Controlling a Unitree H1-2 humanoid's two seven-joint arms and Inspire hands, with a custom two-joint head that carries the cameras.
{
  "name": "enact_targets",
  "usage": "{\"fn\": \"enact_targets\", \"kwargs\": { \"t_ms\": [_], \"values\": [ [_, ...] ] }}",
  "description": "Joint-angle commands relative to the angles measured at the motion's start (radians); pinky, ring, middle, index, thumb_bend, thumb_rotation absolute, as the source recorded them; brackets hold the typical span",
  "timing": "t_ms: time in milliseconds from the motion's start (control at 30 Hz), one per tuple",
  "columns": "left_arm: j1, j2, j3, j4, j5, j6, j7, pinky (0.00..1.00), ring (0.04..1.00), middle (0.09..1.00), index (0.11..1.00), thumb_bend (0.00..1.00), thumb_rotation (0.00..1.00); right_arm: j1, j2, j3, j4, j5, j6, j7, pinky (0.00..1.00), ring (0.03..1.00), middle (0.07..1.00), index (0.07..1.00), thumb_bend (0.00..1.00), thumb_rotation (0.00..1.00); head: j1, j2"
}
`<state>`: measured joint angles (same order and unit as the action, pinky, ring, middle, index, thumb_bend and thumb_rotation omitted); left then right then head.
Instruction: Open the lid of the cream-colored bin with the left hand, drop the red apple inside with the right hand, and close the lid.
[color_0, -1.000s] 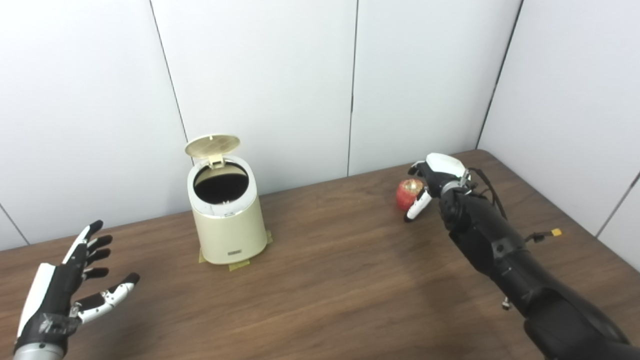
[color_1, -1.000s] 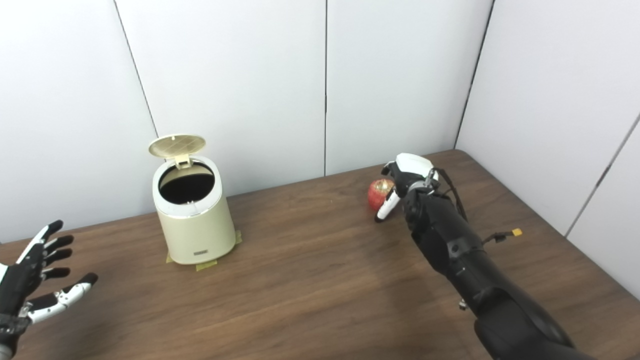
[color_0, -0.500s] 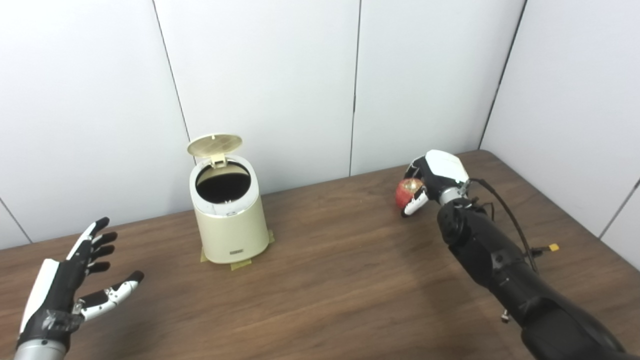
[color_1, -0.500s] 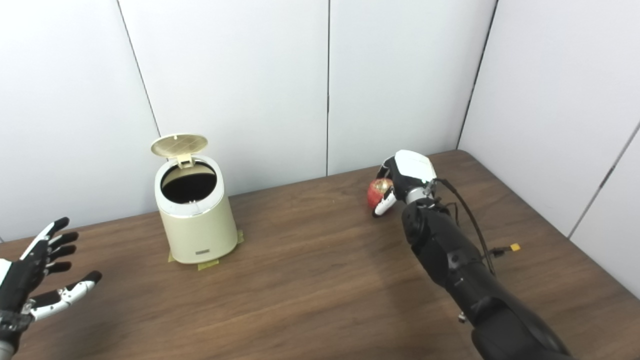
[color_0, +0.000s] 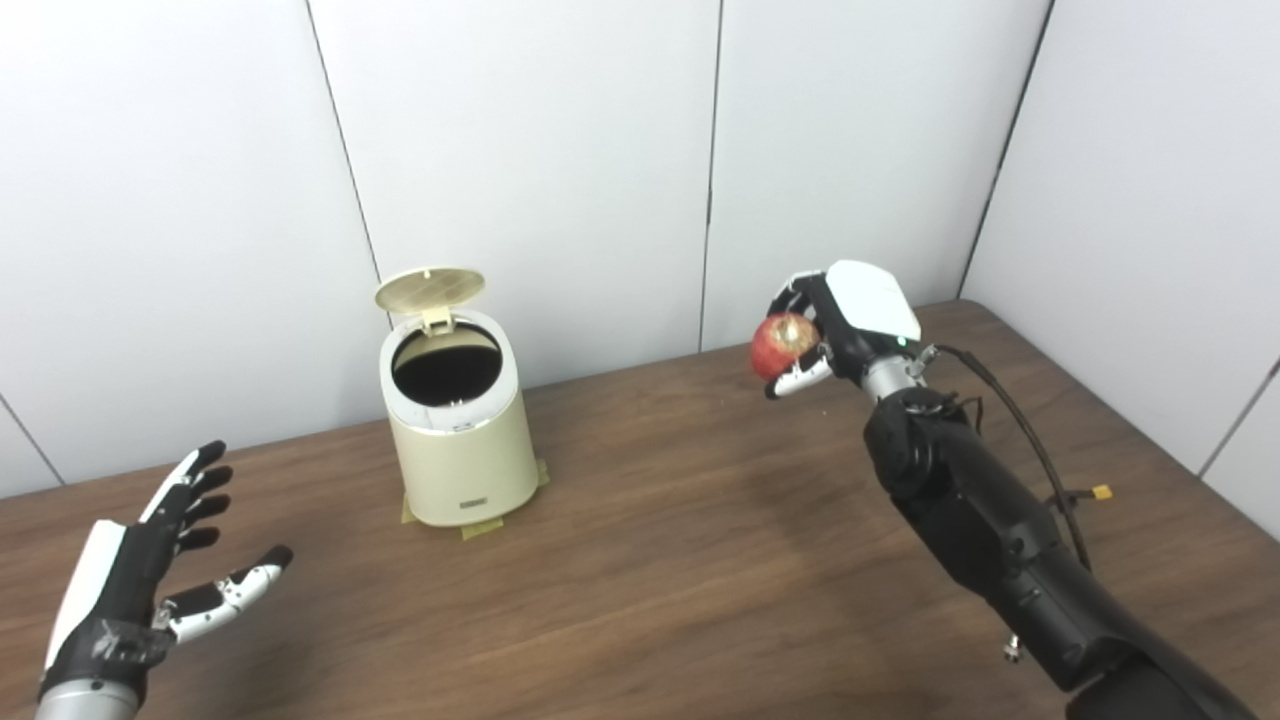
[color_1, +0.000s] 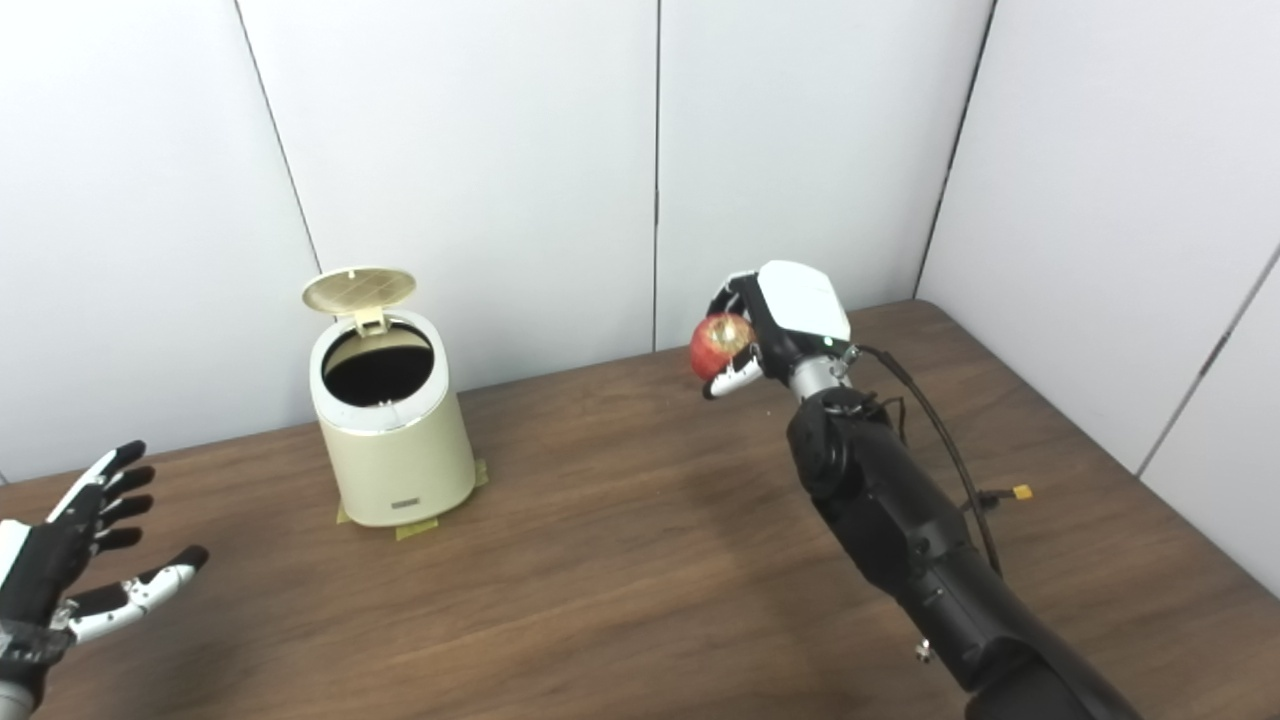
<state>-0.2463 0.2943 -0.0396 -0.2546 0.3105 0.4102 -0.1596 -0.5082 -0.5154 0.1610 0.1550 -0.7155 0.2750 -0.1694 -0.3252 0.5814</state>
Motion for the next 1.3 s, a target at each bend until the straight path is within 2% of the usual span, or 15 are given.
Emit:
{"fn": "enact_targets", "kwargs": {
  "t_ms": [0,67,167,267,367,500,600,800,1000,1267],
  "values": [
    [-0.031,0.000,0.003,-0.035,0.007,-0.019,0.016,0.84,0.872,0.915,0.953,0.51,0.00,-0.044,-0.009,-0.015,-0.106,-0.036,0.003,-0.005,0.30,0.401,0.523,0.518,0.49,0.00,0.009,0.002],
    [-0.031,-0.005,0.004,-0.032,0.002,-0.024,0.016,0.85,0.869,0.913,0.948,0.52,0.00,-0.038,0.000,-0.013,-0.162,-0.048,-0.014,0.001,0.31,0.398,0.526,0.513,0.49,0.00,0.023,0.002],
    [-0.031,-0.010,0.000,-0.020,0.007,-0.033,0.019,0.85,0.859,0.907,0.943,0.53,0.00,-0.035,0.033,-0.002,-0.273,-0.071,0.003,0.049,0.33,0.394,0.518,0.514,0.50,0.00,0.055,0.003],
    [-0.029,-0.014,0.000,0.009,0.002,-0.065,0.028,0.84,0.857,0.905,0.944,0.54,0.00,-0.039,0.067,0.003,-0.334,-0.095,-0.004,0.067,0.34,0.393,0.515,0.516,0.50,0.00,0.083,0.003],
    [-0.025,-0.019,-0.009,0.041,0.014,-0.097,0.040,0.83,0.858,0.904,0.943,0.56,0.00,-0.071,0.122,0.032,-0.379,-0.109,-0.039,0.083,0.33,0.394,0.512,0.511,0.50,0.00,0.120,0.001],
    [-0.021,-0.025,-0.025,0.073,0.022,-0.132,0.049,0.85,0.866,0.908,0.948,0.57,0.10,-0.104,0.203,0.049,-0.394,-0.099,-0.073,0.084,0.33,0.390,0.510,0.515,0.50,0.00,0.177,-0.006],
    [-0.030,-0.043,-0.035,0.101,0.024,-0.147,0.067,0.87,0.894,0.916,0.946,0.57,0.13,-0.135,0.261,0.065,-0.376,-0.097,-0.098,0.083,0.35,0.389,0.510,0.505,0.50,0.00,0.210,-0.012],
    [-0.023,-0.066,-0.041,0.088,0.037,-0.146,0.073,0.85,0.899,0.909,0.936,0.59,0.14,-0.178,0.353,0.073,-0.328,-0.052,-0.106,0.114,0.36,0.385,0.507,0.516,0.50,0.00,0.246,-0.016],
    [-0.014,-0.077,-0.047,0.080,0.057,-0.144,0.075,0.85,0.890,0.908,0.939,0.59,0.16,-0.208,0.396,0.073,-0.255,-0.034,-0.123,0.099,0.35,0.393,0.507,0.509,0.50,0.00,0.275,-0.017],
    [-0.006,-0.087,-0.045,0.061,0.070,-0.126,0.074,0.84,0.894,0.922,0.947,0.58,0.19,-0.262,0.413,0.088,-0.134,-0.037,-0.138,0.086,0.35,0.396,0.511,0.504,0.50,0.00,0.305,-0.018]
  ]
}}
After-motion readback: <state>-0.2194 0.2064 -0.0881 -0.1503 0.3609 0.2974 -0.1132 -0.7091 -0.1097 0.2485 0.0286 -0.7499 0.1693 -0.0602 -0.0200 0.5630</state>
